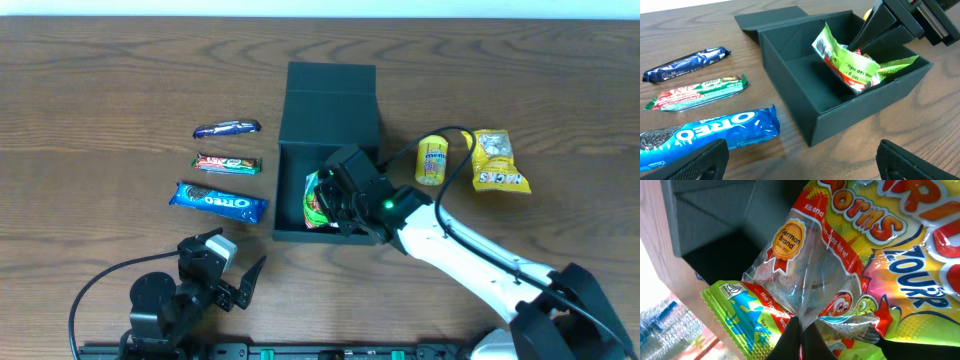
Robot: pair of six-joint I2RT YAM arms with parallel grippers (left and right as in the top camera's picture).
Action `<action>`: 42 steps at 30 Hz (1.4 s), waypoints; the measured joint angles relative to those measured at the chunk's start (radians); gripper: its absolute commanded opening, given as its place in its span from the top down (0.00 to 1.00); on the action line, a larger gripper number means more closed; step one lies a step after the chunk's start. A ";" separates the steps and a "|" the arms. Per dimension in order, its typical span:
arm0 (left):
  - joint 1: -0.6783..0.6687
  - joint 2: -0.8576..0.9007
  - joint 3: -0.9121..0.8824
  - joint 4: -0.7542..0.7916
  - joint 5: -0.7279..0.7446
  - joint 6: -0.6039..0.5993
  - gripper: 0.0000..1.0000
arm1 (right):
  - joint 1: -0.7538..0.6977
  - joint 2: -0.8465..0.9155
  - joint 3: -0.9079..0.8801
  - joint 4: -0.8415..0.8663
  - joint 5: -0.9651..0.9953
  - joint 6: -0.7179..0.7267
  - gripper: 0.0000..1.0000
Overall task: Pack container
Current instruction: 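Carry the Haribo bag left and lower it into the black box, then open the right gripper and withdraw it to the right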
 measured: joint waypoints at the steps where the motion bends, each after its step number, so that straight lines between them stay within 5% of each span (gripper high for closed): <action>1: 0.000 0.000 0.000 0.000 0.000 0.000 0.05 | -0.005 0.000 0.000 -0.004 0.000 -0.002 0.98; 9: 0.000 0.000 0.000 0.000 0.000 0.000 0.05 | -0.016 0.000 0.005 -0.090 0.002 -0.025 0.96; 11: 0.000 0.000 0.000 0.000 0.000 0.000 0.05 | -0.019 0.000 0.005 -0.091 0.002 -0.038 0.53; 13: 0.000 0.000 0.000 0.000 0.000 0.000 0.05 | -0.019 0.000 0.005 -0.091 0.002 -0.057 0.27; 15: 0.000 0.000 0.000 0.000 0.000 0.000 0.05 | -0.020 0.000 0.005 -0.090 0.000 -0.068 0.18; 20: 0.000 0.000 0.000 0.000 0.000 0.000 0.05 | -0.021 -0.001 0.008 -0.061 -0.035 -0.100 0.16; 21: 0.000 0.000 0.000 0.000 0.000 0.000 0.05 | -0.021 -0.002 0.012 -0.061 -0.042 -0.113 0.18; 22: 0.000 0.000 0.000 0.000 0.000 0.000 0.05 | -0.021 -0.003 0.021 -0.062 -0.047 -0.131 0.32; 24: 0.000 0.000 0.000 0.000 0.000 0.000 0.05 | -0.021 -0.009 0.051 -0.061 -0.057 -0.188 0.72; 26: 0.000 0.000 0.000 0.000 0.000 0.000 0.05 | -0.021 -0.021 0.092 -0.057 -0.060 -0.265 0.98; 42: 0.000 0.000 0.000 0.000 0.000 0.000 0.05 | -0.044 -0.013 0.099 -0.320 -0.030 -0.683 0.99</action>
